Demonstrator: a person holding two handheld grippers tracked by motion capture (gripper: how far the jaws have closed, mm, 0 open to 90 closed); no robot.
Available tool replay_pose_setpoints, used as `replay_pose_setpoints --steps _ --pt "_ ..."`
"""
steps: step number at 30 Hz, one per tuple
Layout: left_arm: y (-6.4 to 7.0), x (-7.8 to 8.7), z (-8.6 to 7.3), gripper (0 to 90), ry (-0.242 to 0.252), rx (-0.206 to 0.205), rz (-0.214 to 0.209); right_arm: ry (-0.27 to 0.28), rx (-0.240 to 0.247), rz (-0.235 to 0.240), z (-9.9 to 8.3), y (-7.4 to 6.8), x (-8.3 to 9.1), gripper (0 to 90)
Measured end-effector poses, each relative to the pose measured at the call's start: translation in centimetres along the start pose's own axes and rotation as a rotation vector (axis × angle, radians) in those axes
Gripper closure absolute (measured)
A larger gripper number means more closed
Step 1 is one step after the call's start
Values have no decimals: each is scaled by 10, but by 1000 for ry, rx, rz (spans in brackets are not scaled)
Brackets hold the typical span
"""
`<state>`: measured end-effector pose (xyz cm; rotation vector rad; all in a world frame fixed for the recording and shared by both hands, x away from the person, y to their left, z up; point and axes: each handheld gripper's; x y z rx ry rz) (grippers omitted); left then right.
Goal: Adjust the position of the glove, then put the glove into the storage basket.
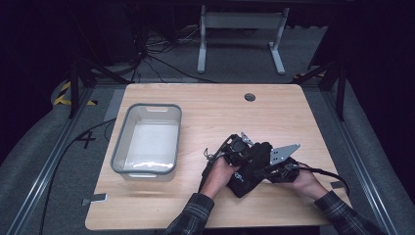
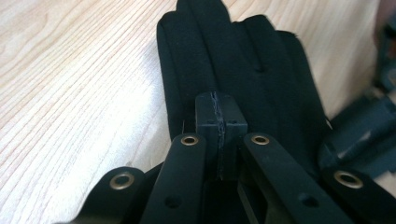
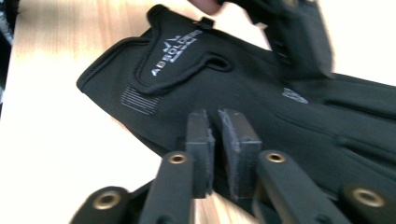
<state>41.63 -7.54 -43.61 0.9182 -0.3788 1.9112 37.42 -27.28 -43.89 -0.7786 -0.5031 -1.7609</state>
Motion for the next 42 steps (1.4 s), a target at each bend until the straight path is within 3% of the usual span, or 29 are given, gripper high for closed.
replay_pose_setpoints --steps 1,2,6,8,9,10,11,12,13,17,21,28,34,36,42 --pt "1 3 0 896 4 3 0 0 0 0 0 0 0 780" --pt "2 7 -1 861 8 3 -5 27 -15 -21 -5 3 6 712" --pt "2 15 -4 756 19 14 -1 34 -37 -55 -13 6 14 608" --pt "3 19 -6 651 17 18 -5 27 -58 -88 -18 7 20 526" --pt "4 22 -9 560 7 19 -16 49 -60 -128 -26 6 27 459" --pt "4 22 -9 509 7 19 -16 49 -60 -128 -26 6 27 459" --pt "6 22 -10 509 5 17 -13 45 -70 -145 -30 7 30 419" --pt "7 23 -12 426 -1 9 -10 36 -82 -192 -38 8 37 356" --pt "9 24 -13 426 -8 5 -4 36 -82 -192 -38 8 37 356" --pt "13 21 -16 265 -27 -10 -2 18 -128 -278 -58 11 50 258" --pt "15 12 -15 165 -34 -20 17 23 -173 -297 -77 13 56 226" --pt "17 -6 -18 117 -70 -35 10 12 -184 -334 -91 13 56 167" --pt "17 -12 -21 97 -88 -34 -5 28 -200 -350 -94 16 56 151" --pt "16 -13 -21 111 -87 -27 -16 32 -203 -350 -95 16 56 146" --pt "16 -12 -21 171 -91 -60 -25 46 -230 -345 -97 18 55 122"
Point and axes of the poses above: each handheld gripper's, and its own axes: x roughly backward along the jaws, z roughly out of its top, y roughly to its right
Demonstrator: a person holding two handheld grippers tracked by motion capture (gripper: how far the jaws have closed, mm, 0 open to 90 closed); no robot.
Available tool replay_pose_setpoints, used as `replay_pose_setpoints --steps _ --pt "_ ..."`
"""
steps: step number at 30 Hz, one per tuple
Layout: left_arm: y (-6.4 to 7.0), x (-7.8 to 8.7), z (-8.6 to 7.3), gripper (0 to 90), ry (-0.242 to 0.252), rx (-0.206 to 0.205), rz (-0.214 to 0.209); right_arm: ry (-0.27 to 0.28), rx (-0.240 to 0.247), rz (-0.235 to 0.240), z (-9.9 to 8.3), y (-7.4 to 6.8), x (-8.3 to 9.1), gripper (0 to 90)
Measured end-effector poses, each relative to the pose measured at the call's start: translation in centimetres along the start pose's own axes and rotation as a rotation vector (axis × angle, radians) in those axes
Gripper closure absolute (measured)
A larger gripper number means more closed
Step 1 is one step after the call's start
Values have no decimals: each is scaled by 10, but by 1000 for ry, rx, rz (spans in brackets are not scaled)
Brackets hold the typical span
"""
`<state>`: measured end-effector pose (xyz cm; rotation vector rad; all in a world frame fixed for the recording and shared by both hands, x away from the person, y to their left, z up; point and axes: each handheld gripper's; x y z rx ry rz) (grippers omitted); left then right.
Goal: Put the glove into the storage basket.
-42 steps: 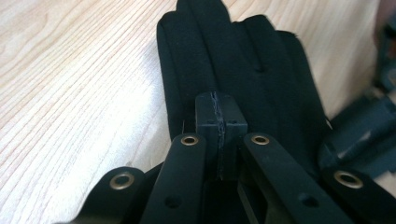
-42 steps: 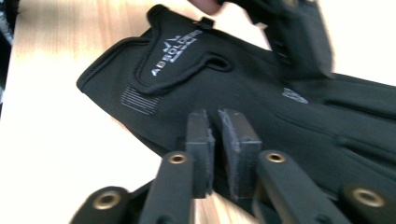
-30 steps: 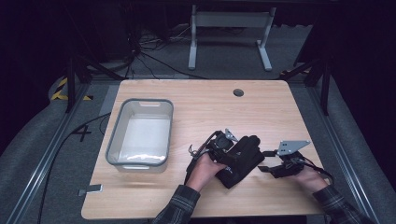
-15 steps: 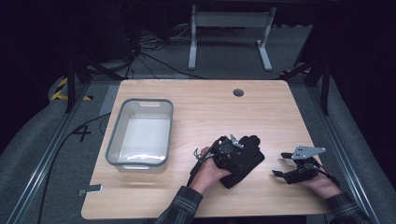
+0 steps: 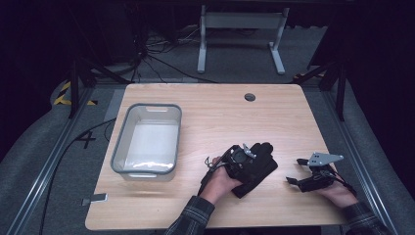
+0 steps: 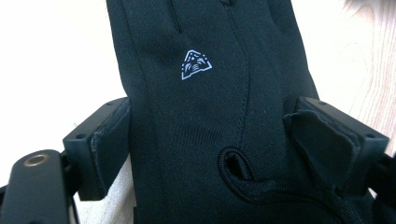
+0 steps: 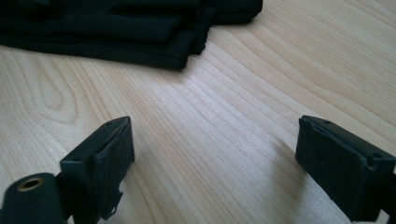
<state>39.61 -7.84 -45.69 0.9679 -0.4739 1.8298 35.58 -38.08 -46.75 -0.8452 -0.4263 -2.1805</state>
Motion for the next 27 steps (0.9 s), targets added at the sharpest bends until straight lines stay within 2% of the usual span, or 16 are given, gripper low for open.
replay_pose_setpoints --steps 3,6,7,9,11,16,20,25,27 --pt "1 2 0 251 3 -15 -13 -3 -4 1 0 0 0 119" --pt "1 3 1 412 3 -26 -34 -3 -5 2 0 1 0 117" --pt "1 4 1 475 4 -28 -63 -3 -5 3 0 1 0 117" --pt "1 5 2 569 0 -25 -88 -4 -6 5 0 1 0 115" --pt "2 5 3 628 -8 -23 -100 -4 -4 7 0 1 0 115" --pt "-1 6 4 670 -11 -9 -121 -6 -6 8 0 1 0 113" --pt "0 13 7 675 -6 10 -116 -5 -6 10 0 1 -1 110" --pt "0 20 9 676 6 14 -134 -6 -6 10 0 1 -1 110" --pt "1 25 12 675 8 7 -127 -5 -6 10 0 1 -1 110"
Point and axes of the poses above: each handheld gripper's, and its own axes: x roughly backward along the jaws, z roughly out of its top, y roughly to its right
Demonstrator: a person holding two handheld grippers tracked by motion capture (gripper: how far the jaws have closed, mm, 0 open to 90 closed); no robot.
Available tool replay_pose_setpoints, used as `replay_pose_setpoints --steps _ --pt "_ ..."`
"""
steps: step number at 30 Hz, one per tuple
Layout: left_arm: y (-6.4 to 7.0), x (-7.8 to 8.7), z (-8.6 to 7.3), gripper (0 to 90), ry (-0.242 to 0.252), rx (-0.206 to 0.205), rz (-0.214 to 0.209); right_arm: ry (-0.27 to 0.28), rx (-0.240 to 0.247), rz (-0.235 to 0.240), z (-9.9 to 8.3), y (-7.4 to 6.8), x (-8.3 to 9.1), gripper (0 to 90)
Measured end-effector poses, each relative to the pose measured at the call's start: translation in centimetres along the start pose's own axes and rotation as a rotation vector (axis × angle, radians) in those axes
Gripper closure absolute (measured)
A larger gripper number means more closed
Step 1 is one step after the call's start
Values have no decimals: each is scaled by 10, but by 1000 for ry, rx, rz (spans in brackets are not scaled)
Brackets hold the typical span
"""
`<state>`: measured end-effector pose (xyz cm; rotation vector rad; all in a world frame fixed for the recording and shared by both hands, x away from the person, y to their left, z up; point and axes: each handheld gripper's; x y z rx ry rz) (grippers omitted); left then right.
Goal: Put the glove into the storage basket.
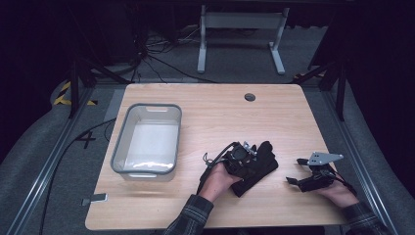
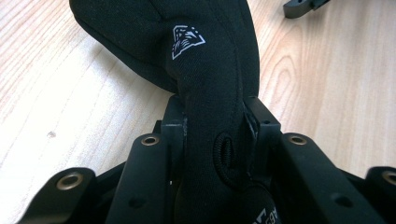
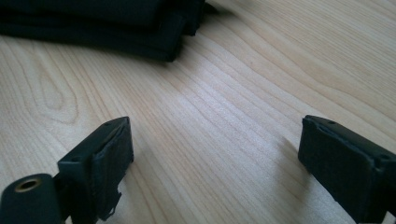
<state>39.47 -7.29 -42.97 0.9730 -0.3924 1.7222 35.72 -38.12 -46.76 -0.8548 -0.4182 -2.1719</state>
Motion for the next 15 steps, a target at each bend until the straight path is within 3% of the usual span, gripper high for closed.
replay_pose_setpoints --steps 3,15 --pt "0 8 3 674 17 9 -8 0 1 0 0 0 0 110" --pt "-9 51 10 670 56 33 41 0 8 8 0 1 0 108"
Point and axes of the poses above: each handheld gripper's, and its own axes: x roughly backward along the jaws, z roughly out of its top, y roughly to its right
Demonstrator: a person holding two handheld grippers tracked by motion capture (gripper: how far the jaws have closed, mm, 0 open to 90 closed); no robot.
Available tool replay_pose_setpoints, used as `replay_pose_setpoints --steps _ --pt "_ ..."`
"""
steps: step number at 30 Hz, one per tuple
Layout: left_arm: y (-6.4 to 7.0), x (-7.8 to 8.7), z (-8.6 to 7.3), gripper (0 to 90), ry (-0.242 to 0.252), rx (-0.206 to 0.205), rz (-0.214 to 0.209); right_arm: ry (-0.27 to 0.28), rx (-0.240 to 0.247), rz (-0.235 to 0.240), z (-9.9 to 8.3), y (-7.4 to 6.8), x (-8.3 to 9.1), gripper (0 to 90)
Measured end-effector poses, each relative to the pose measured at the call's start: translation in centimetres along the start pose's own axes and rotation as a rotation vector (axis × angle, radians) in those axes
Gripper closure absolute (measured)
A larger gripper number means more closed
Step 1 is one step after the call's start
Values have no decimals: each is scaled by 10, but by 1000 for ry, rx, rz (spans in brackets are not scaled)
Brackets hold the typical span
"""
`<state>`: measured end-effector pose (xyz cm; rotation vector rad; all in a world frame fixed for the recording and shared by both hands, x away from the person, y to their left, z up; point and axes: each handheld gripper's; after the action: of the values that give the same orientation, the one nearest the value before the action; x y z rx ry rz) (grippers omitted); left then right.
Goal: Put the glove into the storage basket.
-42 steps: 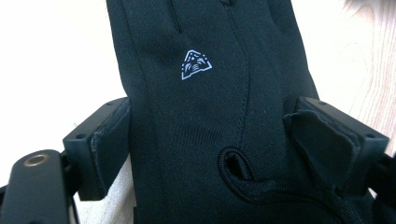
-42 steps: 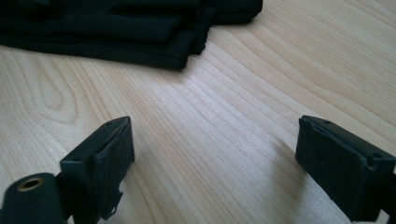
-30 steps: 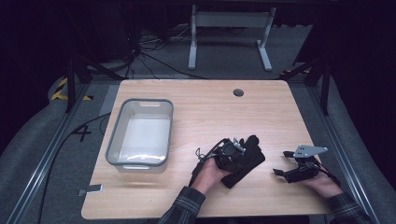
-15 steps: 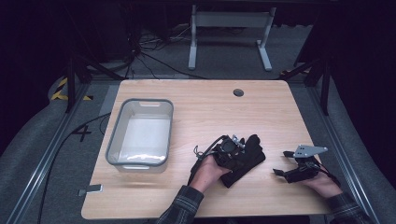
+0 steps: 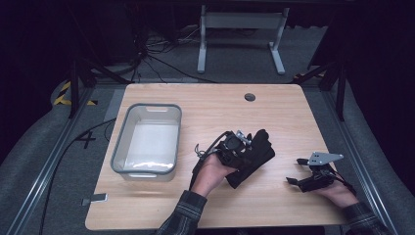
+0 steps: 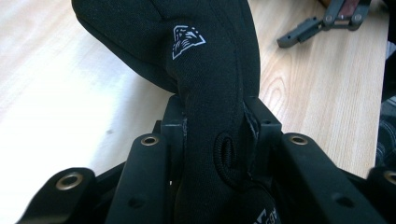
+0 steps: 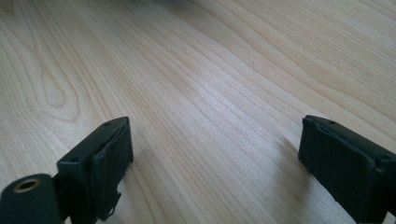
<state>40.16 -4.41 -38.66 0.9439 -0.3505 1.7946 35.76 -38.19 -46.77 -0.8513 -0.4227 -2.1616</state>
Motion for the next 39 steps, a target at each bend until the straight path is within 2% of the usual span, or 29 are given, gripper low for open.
replay_pose_setpoints --steps 7,11,12,15,18,20,21,25,39 --pt "-13 33 -3 669 31 34 47 0 0 -1 0 0 0 108" --pt "-26 59 -10 668 58 65 93 0 0 -1 0 0 0 108" --pt "-26 59 -10 668 58 65 93 0 0 -1 0 0 0 108" --pt "-39 82 -20 668 88 100 136 0 1 -1 0 0 0 107" --pt "-47 99 -27 668 106 117 169 0 0 0 0 0 0 105" --pt "-49 103 -29 668 112 118 174 0 0 0 0 0 0 105" --pt "-54 114 -34 668 115 132 197 0 0 0 0 0 0 105" --pt "-62 130 -44 668 128 159 229 0 0 0 0 0 0 105" --pt "-87 165 -81 668 167 241 323 -1 -1 -1 0 0 -1 103"
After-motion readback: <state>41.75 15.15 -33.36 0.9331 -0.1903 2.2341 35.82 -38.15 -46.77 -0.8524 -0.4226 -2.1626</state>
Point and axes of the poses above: each handheld gripper's, and its own axes: x roughly backward along the jaws, z roughly out of its top, y roughly to its right
